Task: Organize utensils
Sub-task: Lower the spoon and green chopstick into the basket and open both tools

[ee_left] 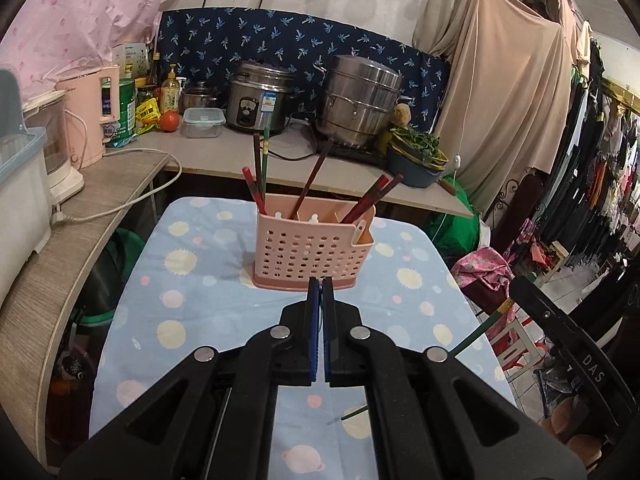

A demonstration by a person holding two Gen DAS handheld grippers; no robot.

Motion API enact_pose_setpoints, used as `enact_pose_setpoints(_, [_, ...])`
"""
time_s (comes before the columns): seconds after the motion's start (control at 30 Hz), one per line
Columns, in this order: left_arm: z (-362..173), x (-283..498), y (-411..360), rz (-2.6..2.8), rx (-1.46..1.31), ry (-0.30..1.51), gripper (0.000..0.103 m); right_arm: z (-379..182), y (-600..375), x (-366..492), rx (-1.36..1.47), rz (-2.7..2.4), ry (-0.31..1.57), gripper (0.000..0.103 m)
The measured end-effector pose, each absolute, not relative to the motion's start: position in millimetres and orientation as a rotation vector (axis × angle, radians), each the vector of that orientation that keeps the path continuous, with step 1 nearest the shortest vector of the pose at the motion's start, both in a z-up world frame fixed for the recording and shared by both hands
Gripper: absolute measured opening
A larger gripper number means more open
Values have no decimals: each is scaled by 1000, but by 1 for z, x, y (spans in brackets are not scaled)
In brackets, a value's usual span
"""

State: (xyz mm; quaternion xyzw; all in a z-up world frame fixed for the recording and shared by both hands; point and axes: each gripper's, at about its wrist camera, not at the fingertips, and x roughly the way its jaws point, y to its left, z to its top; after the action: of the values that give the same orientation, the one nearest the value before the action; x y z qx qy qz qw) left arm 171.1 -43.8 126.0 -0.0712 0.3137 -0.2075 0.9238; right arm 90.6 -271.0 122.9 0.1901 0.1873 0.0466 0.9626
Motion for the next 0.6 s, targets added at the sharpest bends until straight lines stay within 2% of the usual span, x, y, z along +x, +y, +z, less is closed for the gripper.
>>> enact_pose_setpoints(0.33, [169, 228, -51, -463, -189, 598, 1, 170, -280, 145, 362, 68, 284, 7])
enact_pose_setpoints(0.6, [184, 280, -59, -411, -176, 558, 1, 198, -286, 198, 366, 29, 166, 7])
